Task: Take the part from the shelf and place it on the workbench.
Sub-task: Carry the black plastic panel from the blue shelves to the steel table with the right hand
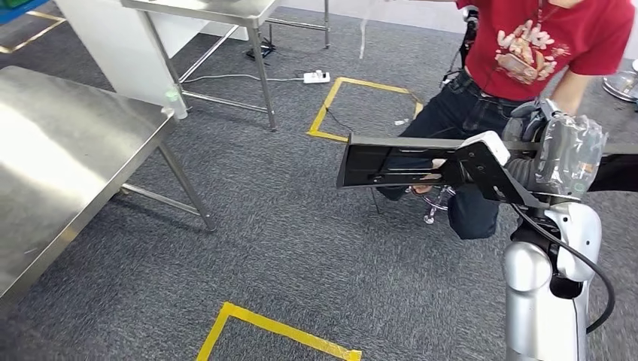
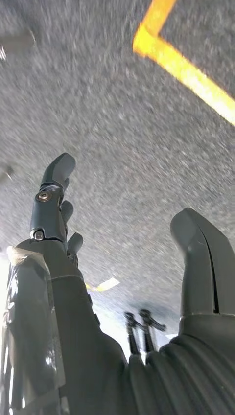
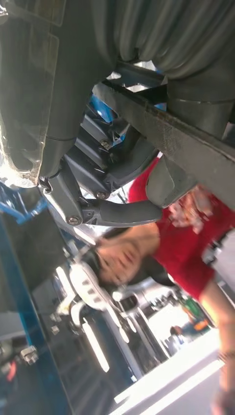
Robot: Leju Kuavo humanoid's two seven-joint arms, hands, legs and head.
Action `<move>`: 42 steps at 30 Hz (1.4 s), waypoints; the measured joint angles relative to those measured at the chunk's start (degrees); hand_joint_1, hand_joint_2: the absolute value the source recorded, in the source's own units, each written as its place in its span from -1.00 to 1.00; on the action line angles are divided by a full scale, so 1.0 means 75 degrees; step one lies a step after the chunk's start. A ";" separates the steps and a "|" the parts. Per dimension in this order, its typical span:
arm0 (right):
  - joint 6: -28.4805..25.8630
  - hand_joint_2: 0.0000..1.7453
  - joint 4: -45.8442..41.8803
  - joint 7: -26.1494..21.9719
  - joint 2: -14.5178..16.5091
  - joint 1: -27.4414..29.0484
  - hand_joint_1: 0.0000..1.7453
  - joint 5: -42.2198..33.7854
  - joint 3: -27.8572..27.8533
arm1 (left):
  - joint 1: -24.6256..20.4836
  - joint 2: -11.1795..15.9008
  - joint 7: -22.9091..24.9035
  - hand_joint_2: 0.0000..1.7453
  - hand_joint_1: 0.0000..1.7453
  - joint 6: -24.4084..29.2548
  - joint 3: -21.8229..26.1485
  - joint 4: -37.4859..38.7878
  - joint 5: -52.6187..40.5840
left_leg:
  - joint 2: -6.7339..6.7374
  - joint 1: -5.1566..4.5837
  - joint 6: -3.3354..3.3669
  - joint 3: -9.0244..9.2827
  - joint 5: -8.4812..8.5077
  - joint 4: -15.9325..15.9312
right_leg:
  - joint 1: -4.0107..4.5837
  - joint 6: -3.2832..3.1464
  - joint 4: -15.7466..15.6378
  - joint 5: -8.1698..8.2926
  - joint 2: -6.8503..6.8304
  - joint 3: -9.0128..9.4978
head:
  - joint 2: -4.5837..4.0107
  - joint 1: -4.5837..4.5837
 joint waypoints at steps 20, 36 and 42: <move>0.0082 1.00 0.0504 -0.0129 -0.0580 -0.0746 1.00 -0.0386 0.0441 | -0.0045 0.0030 -0.0771 1.00 -1.00 0.0445 0.0267 0.0006 -0.0029 | -0.0730 -0.0017 0.0272 0.1070 0.1011 -0.2183 | -0.0089 0.0497 0.0219 -0.0038 0.0731 -0.0140 | 0.0000 0.0043; -0.0070 1.00 0.0746 -0.0309 -0.0843 -0.1132 1.00 -0.0822 0.0861 | -0.0021 0.0011 -0.1625 1.00 -1.00 0.0794 0.0544 0.0074 0.0161 | 0.0438 -0.0082 0.0115 0.0948 0.0941 -0.2020 | 0.0052 0.0114 0.0092 -0.0065 -0.0307 -0.0025 | 0.0000 0.0002; -0.0060 1.00 0.1009 -0.0370 -0.0960 -0.1451 1.00 -0.1017 0.1018 | -0.0052 0.0002 -0.1965 1.00 -1.00 0.0674 0.0767 0.0104 0.0477 | 0.0039 -0.0042 0.0376 0.1026 0.1034 -0.2214 | 0.0046 0.0251 0.0826 -0.0472 0.0062 -0.0342 | 0.0000 0.0038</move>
